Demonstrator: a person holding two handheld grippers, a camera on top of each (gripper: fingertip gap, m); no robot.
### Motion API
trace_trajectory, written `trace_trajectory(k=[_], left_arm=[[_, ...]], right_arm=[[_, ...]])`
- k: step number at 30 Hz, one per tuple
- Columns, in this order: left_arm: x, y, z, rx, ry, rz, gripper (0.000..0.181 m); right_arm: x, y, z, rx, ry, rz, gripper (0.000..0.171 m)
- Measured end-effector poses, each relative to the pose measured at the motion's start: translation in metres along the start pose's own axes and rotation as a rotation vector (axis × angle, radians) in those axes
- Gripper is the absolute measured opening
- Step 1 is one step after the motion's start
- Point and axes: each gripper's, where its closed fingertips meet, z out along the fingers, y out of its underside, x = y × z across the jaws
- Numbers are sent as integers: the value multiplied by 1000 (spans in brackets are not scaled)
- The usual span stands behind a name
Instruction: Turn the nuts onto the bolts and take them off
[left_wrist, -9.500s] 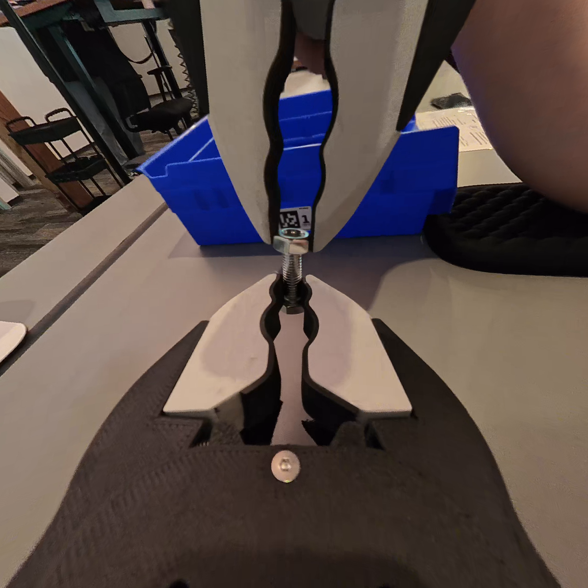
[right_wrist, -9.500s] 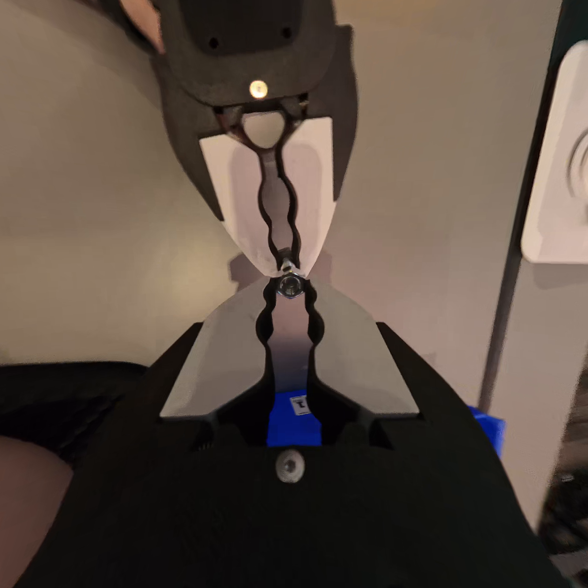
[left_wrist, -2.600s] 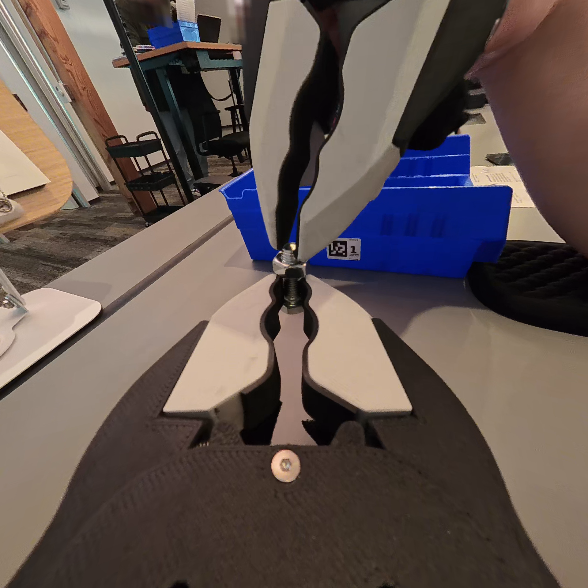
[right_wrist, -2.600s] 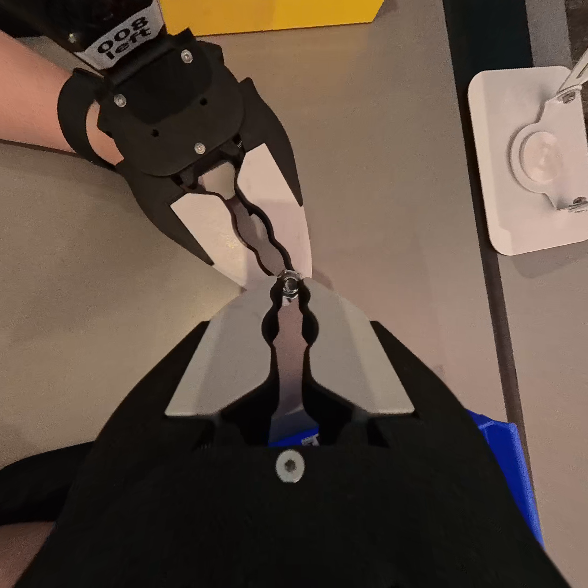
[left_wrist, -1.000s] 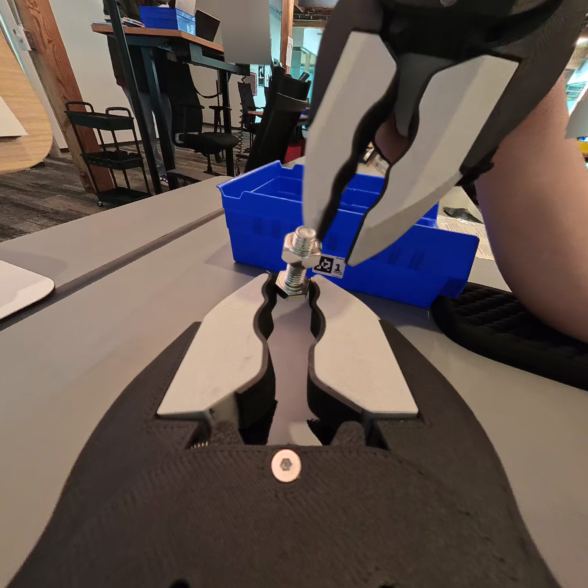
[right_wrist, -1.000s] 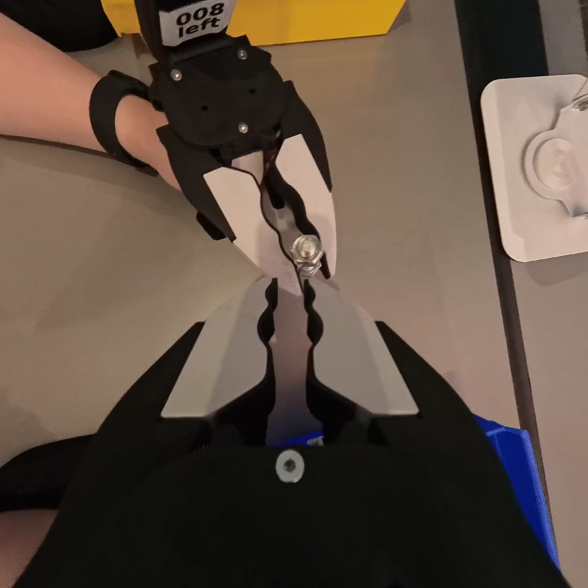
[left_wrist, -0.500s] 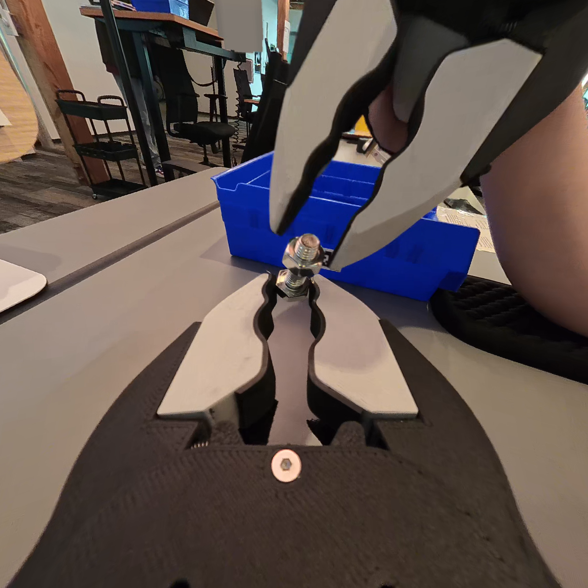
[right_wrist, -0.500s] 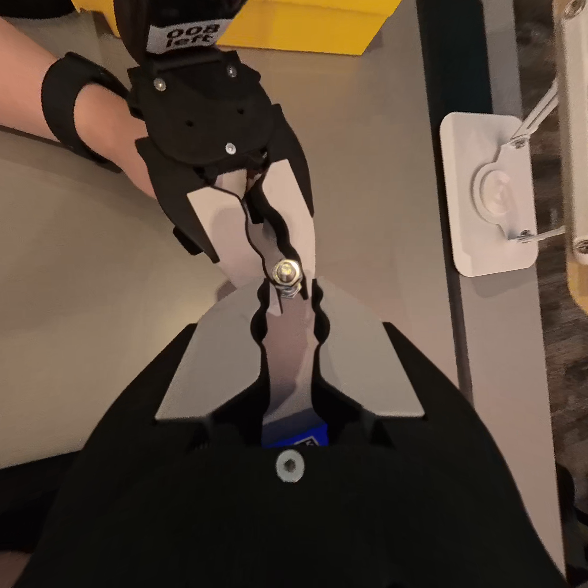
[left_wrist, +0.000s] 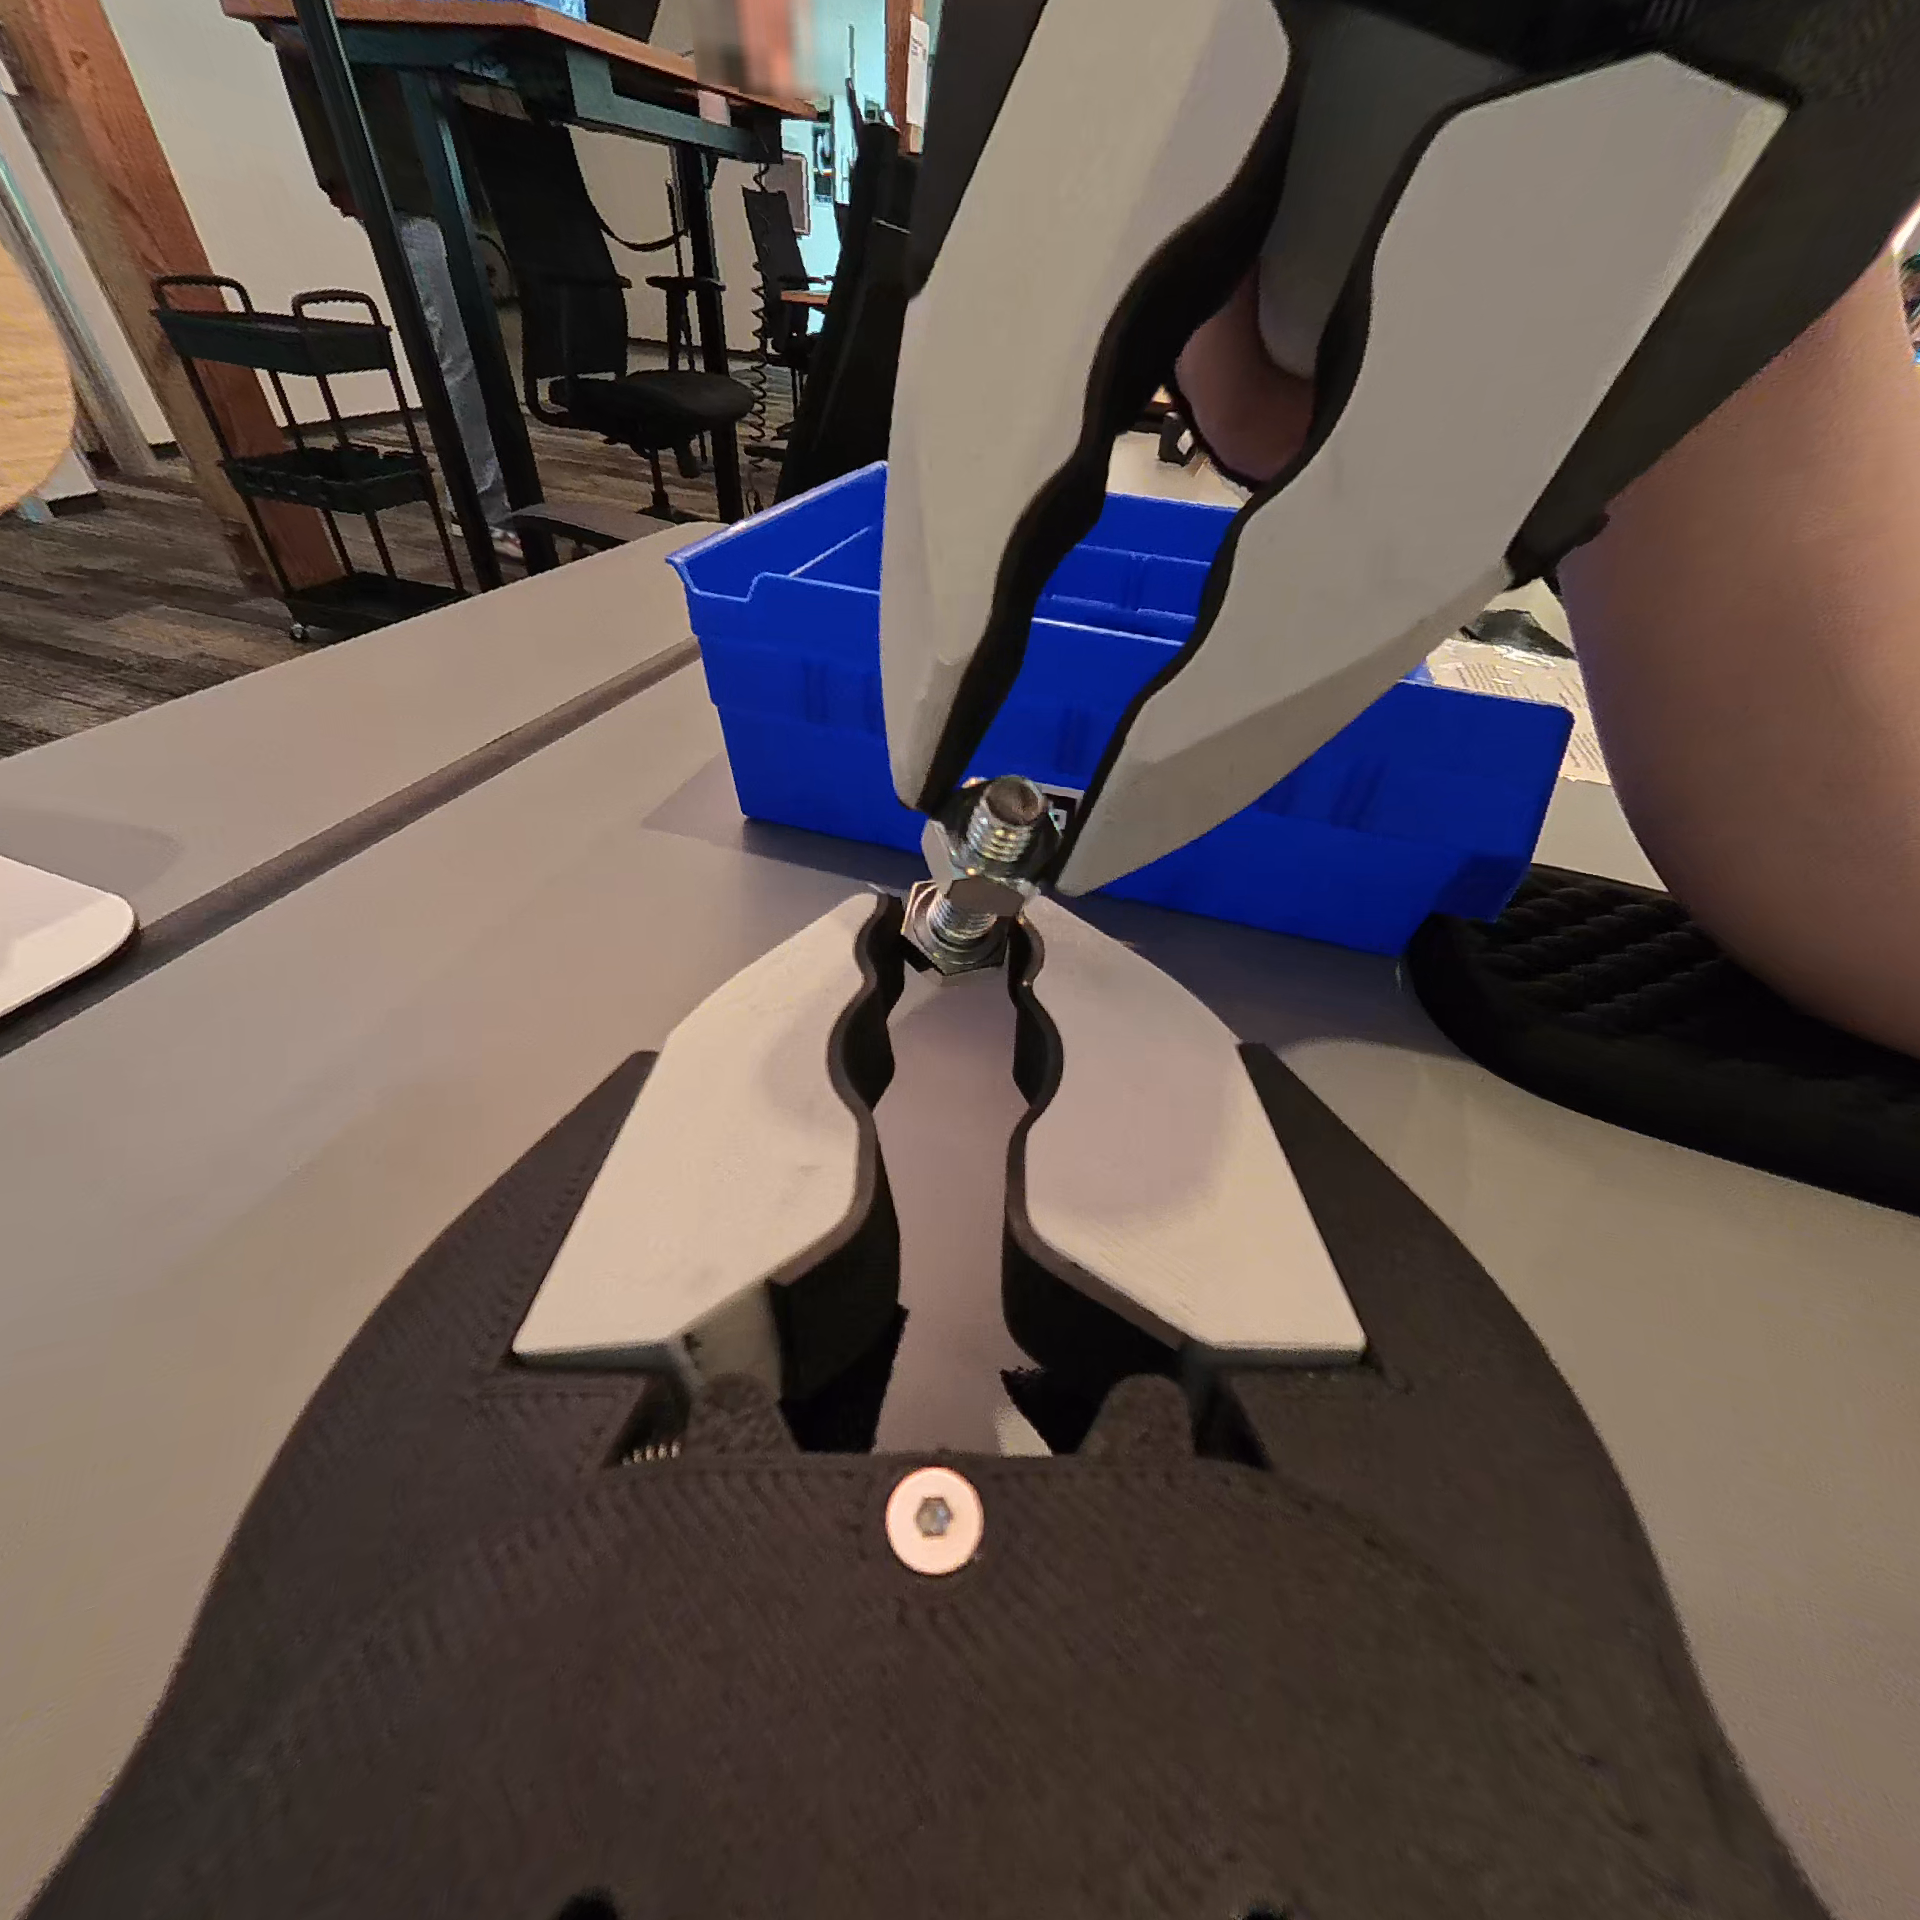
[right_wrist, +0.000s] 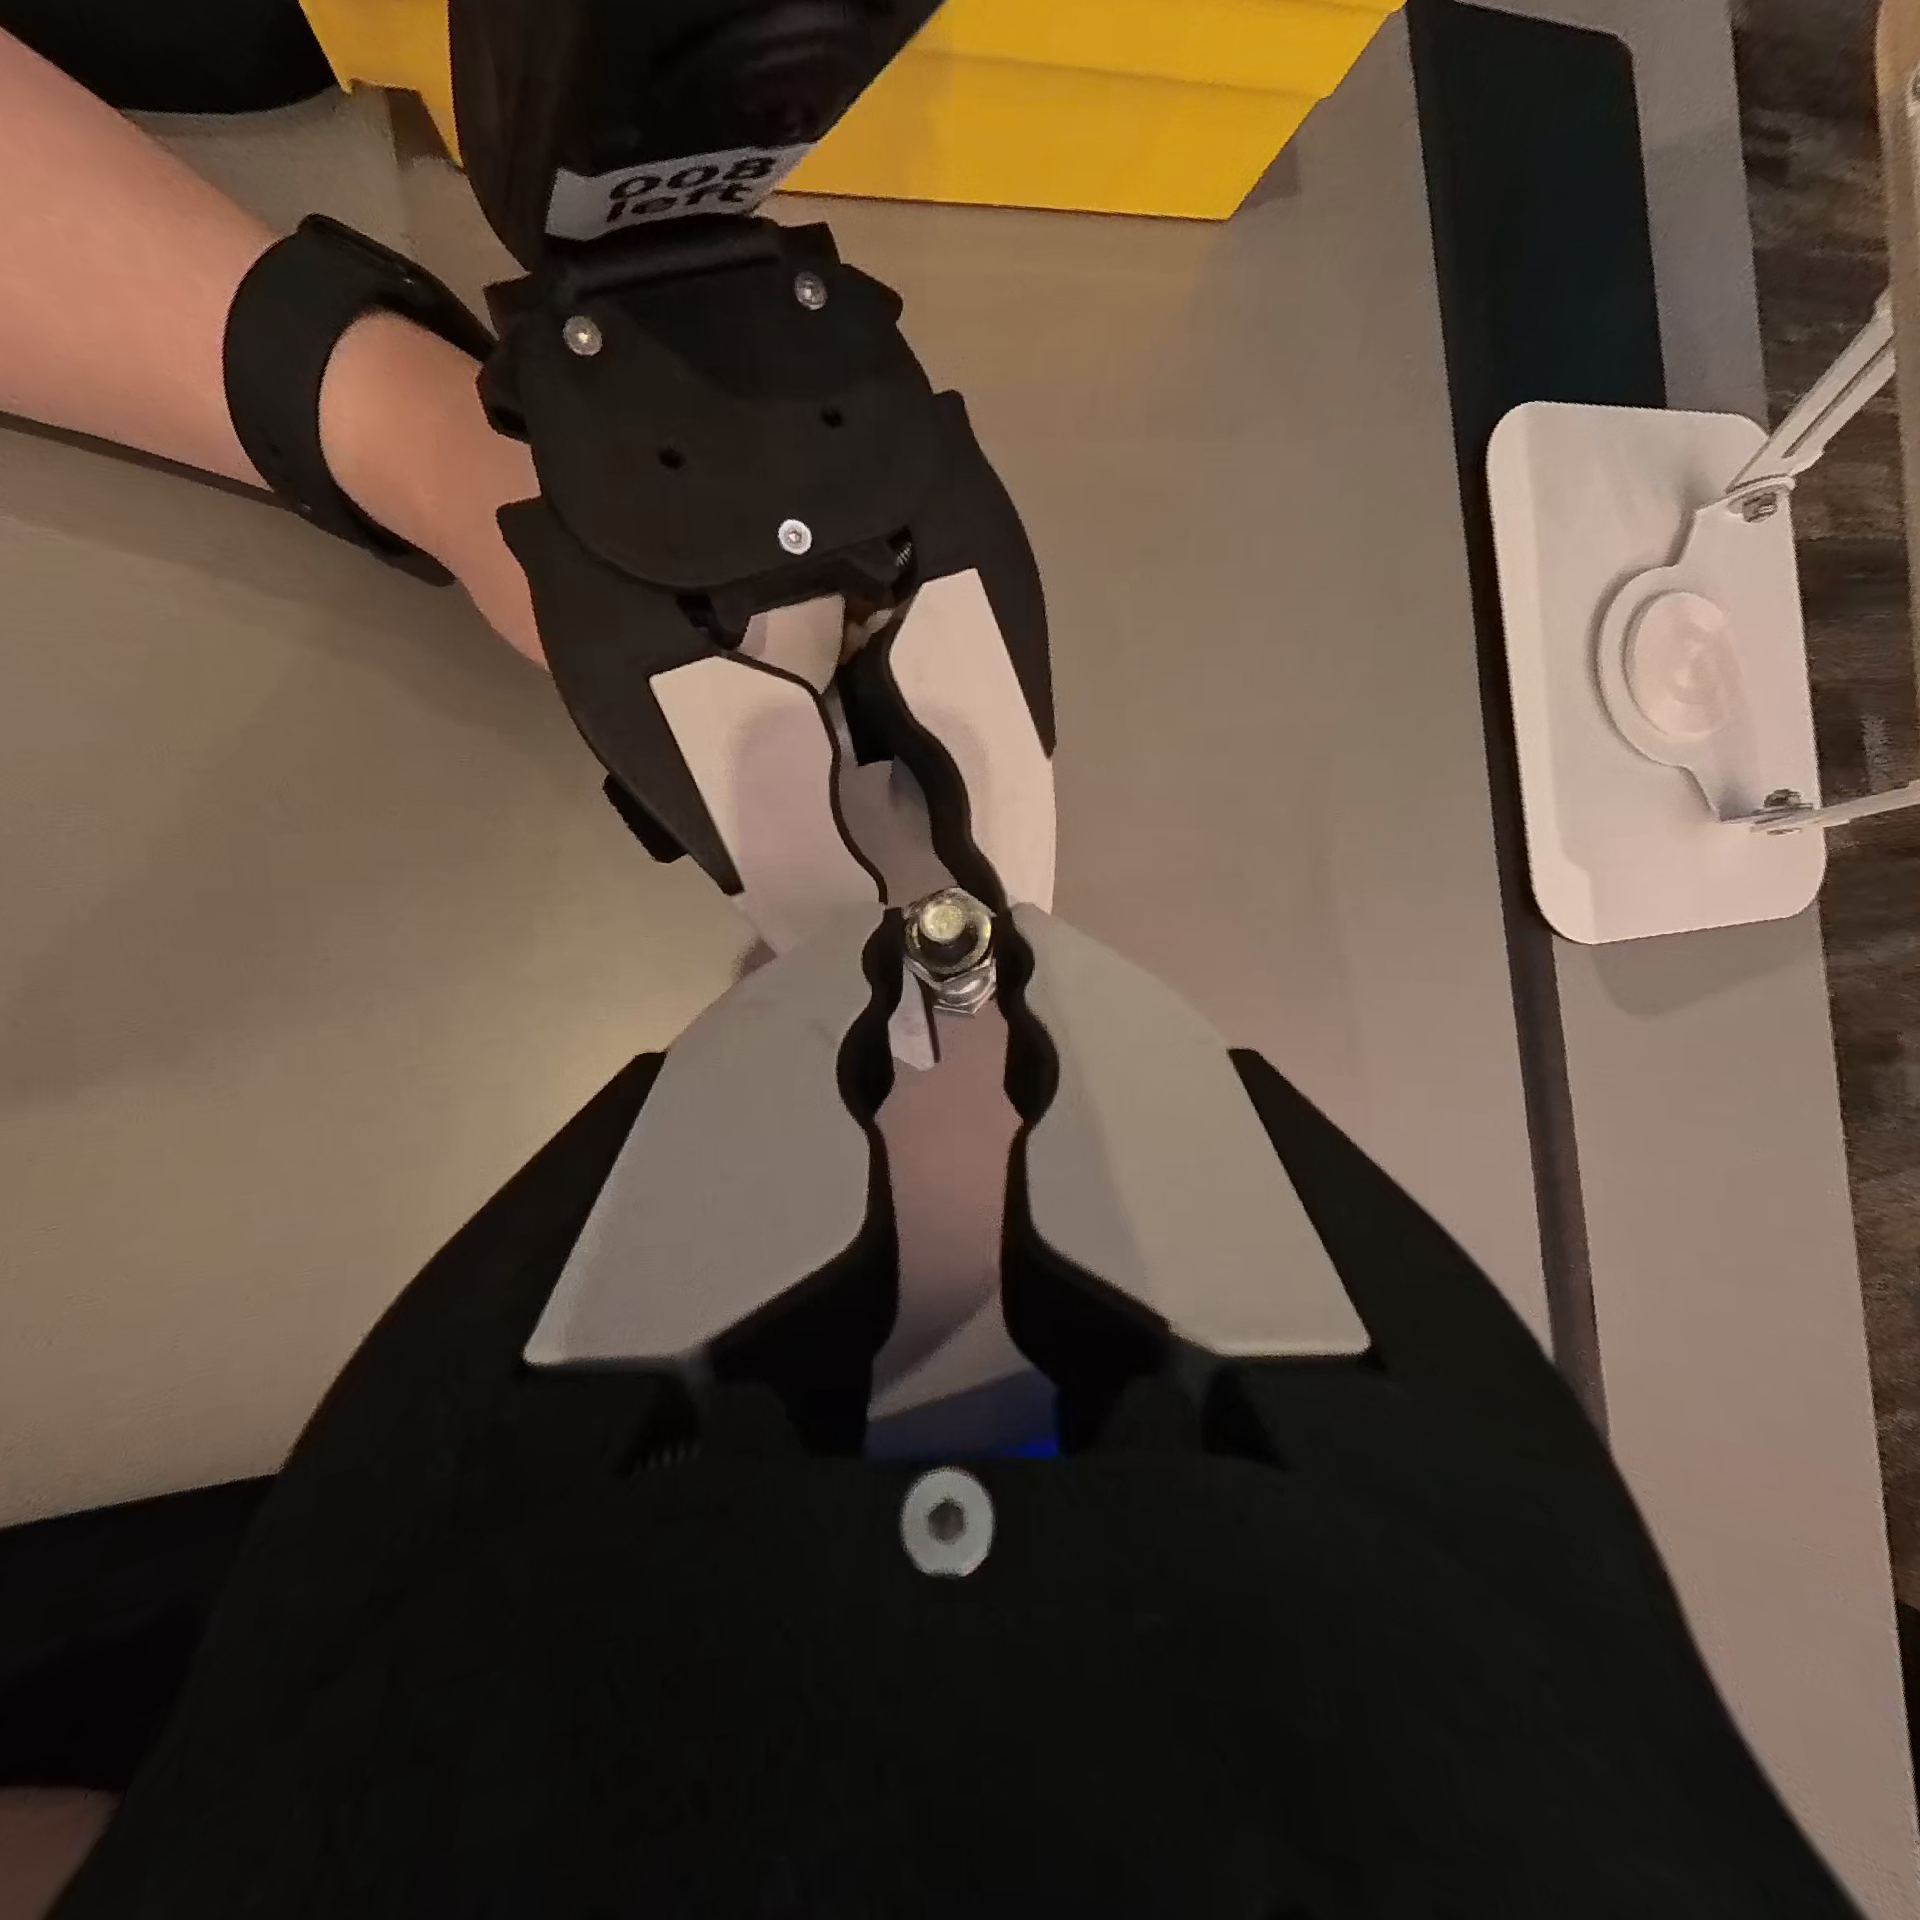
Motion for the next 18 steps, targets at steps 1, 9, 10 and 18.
trace_trajectory(k=[1, 9, 10, 18], left_arm=[[1, 0, 0, -3, 2, 3, 19], [2, 0, 1, -2, 4, 9, 19], [1, 0, 0, 0, 3, 9, 19], [1, 0, 1, -5, 3, 6, 19]], right_arm=[[-1, 1, 0, 3, -10, 9, 18], [-1, 2, -3, 14, -27, 26, 18], [-1, 2, -3, 14, -24, 21, 18], [-1, -2, -4, 33, -23, 13, 18]])
